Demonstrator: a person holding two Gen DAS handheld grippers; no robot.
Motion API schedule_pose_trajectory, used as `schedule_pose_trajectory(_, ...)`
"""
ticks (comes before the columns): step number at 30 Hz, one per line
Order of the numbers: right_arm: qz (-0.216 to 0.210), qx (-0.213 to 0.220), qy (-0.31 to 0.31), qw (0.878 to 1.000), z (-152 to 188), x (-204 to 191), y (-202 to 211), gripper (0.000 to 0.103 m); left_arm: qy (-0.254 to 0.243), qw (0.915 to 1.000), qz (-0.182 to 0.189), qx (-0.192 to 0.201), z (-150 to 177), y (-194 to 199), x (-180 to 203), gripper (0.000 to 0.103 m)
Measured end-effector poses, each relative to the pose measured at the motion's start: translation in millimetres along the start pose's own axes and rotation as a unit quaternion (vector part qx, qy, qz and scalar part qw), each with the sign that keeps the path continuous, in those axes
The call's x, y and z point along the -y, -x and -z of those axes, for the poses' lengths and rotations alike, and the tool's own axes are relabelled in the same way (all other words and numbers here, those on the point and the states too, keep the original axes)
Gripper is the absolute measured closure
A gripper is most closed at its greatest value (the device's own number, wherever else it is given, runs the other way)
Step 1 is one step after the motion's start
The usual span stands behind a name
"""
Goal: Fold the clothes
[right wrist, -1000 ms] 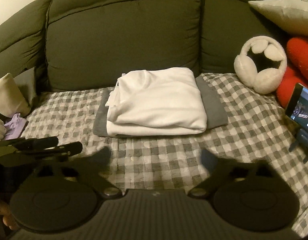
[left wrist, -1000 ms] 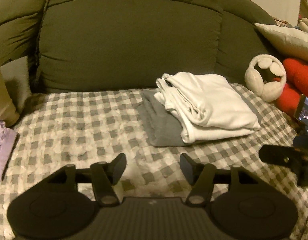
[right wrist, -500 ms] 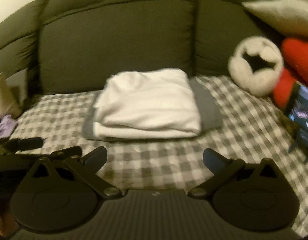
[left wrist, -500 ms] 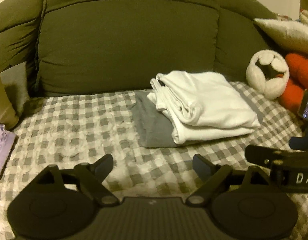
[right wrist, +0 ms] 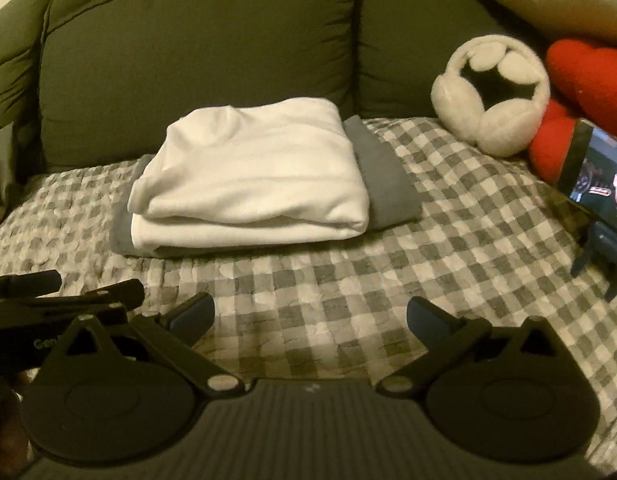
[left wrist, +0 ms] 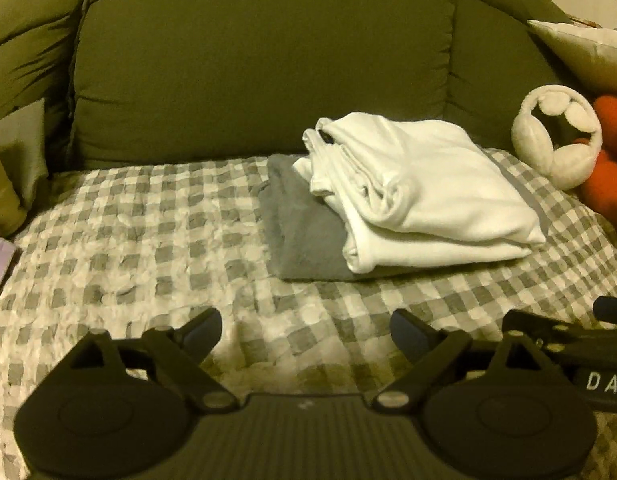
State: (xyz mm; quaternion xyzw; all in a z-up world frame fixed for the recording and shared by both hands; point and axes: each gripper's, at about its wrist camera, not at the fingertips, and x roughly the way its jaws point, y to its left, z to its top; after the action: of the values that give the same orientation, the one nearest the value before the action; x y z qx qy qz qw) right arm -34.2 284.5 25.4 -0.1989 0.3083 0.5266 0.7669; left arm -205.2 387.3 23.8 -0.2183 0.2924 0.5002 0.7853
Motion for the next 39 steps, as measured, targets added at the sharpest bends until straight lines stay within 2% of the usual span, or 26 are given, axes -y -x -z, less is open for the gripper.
schedule_pose_trajectory(6, 0.002, -0.002, -0.002, 1.0, 0, 0, -4, 0.0, -0.002, 1.0, -0.004, 0.001, 1, 0, 0, 0.006)
schedule_pose_trajectory(11, 0.007, -0.005, -0.018, 1.0, -1, 4, -7, 0.0, -0.015, 0.9998, -0.013, -0.005, 0, -5, 5, 0.005)
schedule_pose_trajectory(20, 0.004, -0.012, -0.016, 1.0, -1, 3, -13, 0.0, -0.004, 0.9997, -0.015, -0.02, 1, -12, 1, 0.005)
schedule_pose_trajectory(27, -0.012, -0.042, -0.034, 0.998, 4, 6, -35, 0.0, -0.01, 0.9984, -0.032, -0.046, 2, -26, 1, 0.005)
schedule_pose_trajectory(39, 0.011, -0.038, -0.004, 0.999, 6, 1, -43, 0.0, -0.005, 0.9991, -0.029, -0.029, 1, -37, 0, 0.0)
